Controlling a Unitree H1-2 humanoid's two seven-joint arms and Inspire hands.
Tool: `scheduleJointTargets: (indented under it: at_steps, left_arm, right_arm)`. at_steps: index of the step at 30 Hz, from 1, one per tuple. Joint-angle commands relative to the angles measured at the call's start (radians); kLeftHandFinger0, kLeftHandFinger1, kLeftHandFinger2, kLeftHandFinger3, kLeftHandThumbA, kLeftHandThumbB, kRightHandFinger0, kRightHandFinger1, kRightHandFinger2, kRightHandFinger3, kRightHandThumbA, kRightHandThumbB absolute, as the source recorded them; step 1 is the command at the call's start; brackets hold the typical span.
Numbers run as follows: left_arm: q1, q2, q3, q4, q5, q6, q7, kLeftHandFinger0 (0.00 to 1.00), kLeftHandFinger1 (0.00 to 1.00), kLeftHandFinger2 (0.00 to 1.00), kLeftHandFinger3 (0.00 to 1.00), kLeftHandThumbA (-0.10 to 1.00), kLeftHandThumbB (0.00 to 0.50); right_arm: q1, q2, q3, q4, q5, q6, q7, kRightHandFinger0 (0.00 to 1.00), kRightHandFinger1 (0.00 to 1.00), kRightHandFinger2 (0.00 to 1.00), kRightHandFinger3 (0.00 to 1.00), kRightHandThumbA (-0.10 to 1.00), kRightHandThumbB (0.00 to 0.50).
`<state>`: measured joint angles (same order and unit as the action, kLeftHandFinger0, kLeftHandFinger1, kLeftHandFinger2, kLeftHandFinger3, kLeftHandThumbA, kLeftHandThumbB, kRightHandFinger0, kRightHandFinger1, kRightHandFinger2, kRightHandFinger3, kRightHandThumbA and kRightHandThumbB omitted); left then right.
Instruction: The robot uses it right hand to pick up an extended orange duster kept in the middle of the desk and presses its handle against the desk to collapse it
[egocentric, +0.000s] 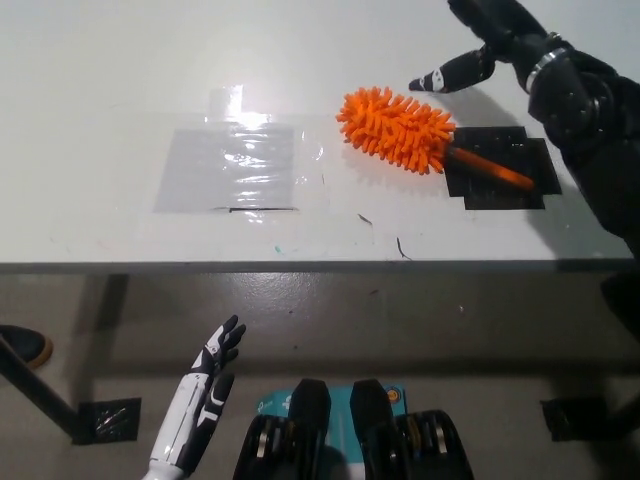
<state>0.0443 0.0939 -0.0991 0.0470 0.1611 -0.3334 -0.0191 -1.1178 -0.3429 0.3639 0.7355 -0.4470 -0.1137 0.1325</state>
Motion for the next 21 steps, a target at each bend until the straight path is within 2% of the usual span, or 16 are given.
scheduleJointTargets:
  at_steps: [1,4,5,9,10,11,12,13,14,17,18,19,20,21]
  left_arm:
    - [-0.031,0.006,0.016,-0.007,0.003,-0.04,0.014,1.0,1.0,1.0,1.0,1.0,0.04]
    - [-0.032,0.005,0.016,-0.005,0.003,-0.041,0.014,1.0,1.0,1.0,1.0,1.0,0.039]
    - [-0.045,0.002,0.02,-0.005,-0.001,-0.031,0.016,1.0,1.0,1.0,1.0,1.0,0.048]
    - [-0.049,0.001,0.02,-0.004,-0.009,-0.03,0.014,1.0,1.0,1.0,1.0,1.0,0.049]
    - [-0.051,0.001,0.019,-0.005,-0.007,-0.029,0.013,1.0,1.0,1.0,1.0,1.0,0.039]
    - [-0.055,0.002,0.017,-0.007,0.004,-0.025,0.014,1.0,1.0,1.0,1.0,1.0,0.03]
    - [-0.055,0.003,0.016,-0.008,0.007,-0.024,0.014,1.0,1.0,1.0,1.0,1.0,0.028]
    - [-0.061,0.003,0.016,-0.01,0.001,-0.018,0.01,1.0,1.0,1.0,1.0,1.0,0.038]
    - [-0.063,0.003,0.016,-0.01,-0.002,-0.016,0.009,1.0,1.0,1.0,1.0,1.0,0.037]
    - [-0.063,0.003,0.016,-0.009,-0.002,-0.016,0.009,1.0,1.0,1.0,1.0,1.0,0.037]
    - [-0.066,0.005,0.018,-0.01,-0.001,-0.012,0.009,1.0,1.0,1.0,1.0,1.0,0.038]
    - [-0.067,0.005,0.018,-0.01,0.001,-0.009,0.01,1.0,1.0,1.0,1.0,1.0,0.038]
    - [-0.068,0.001,0.017,-0.011,0.005,-0.007,0.013,1.0,1.0,1.0,1.0,1.0,0.025]
    - [-0.062,0.001,0.015,-0.013,0.003,-0.01,0.011,1.0,1.0,1.0,1.0,1.0,0.02]
  right_arm:
    - [-0.027,-0.254,-0.32,-0.863,0.312,0.154,0.132,1.0,1.0,1.0,1.0,1.0,0.5]
    - [-0.016,-0.256,-0.334,-0.892,0.317,0.168,0.141,1.0,1.0,1.0,1.0,1.0,0.5]
    - [0.182,-0.302,-0.402,-1.171,0.348,0.228,0.126,1.0,1.0,1.0,1.0,1.0,0.5]
    - [0.27,-0.313,-0.424,-1.254,0.345,0.223,0.115,1.0,1.0,1.0,1.0,1.0,0.5]
    - [0.363,-0.303,-0.438,-1.302,0.385,0.177,0.081,1.0,1.0,1.0,1.0,1.0,0.438]
    - [0.553,-0.27,-0.457,-1.394,0.463,0.089,0.009,1.0,1.0,1.0,1.0,1.0,0.418]
    - [0.576,-0.263,-0.457,-1.405,0.472,0.083,0.001,1.0,1.0,1.0,1.0,1.0,0.419]
    - [0.731,-0.215,-0.428,-1.443,0.407,0.0,-0.041,1.0,1.0,1.0,1.0,1.0,0.42]
    - [0.778,-0.198,-0.42,-1.455,0.382,-0.021,-0.052,1.0,1.0,1.0,1.0,1.0,0.393]
    - [0.783,-0.196,-0.423,-1.461,0.384,-0.016,-0.049,1.0,1.0,1.0,1.0,1.0,0.393]
    - [0.933,-0.107,-0.367,-1.435,0.304,-0.158,-0.116,1.0,1.0,1.0,1.0,1.0,0.335]
    - [1.016,-0.052,-0.339,-1.42,0.265,-0.225,-0.152,1.0,1.0,1.0,1.0,1.0,0.335]
    - [1.049,-0.029,-0.315,-1.396,0.313,-0.239,-0.156,1.0,1.0,1.0,1.0,1.0,0.333]
    - [1.096,-0.003,-0.288,-1.369,0.321,-0.224,-0.151,1.0,1.0,1.0,1.0,1.0,0.367]
